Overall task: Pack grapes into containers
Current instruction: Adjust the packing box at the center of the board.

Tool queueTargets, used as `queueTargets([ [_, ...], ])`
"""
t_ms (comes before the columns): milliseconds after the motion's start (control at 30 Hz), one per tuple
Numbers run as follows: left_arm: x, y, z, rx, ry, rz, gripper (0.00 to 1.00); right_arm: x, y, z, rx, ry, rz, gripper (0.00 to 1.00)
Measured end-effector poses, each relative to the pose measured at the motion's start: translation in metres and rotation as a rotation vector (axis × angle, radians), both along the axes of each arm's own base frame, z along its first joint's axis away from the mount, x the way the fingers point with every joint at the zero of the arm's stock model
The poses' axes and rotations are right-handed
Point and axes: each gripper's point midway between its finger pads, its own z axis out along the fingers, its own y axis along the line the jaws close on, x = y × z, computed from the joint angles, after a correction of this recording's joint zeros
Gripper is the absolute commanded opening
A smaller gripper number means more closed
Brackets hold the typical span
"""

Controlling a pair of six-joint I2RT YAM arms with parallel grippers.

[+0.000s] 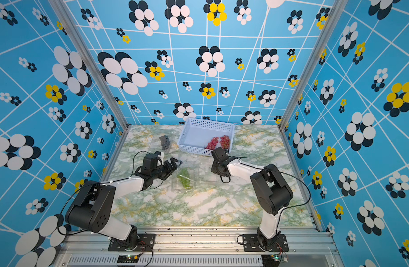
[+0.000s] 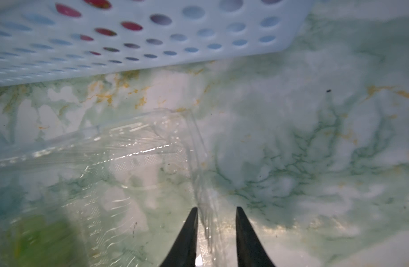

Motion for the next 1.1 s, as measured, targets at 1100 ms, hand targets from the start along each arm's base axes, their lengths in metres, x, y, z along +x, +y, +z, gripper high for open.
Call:
queueTargets([
  [1100,-0.025,0.04,0.053,-0.005,-0.066,0.05,1.0,-0.029,0.0,-0.01,0.036,0.027,0.057,0.26],
])
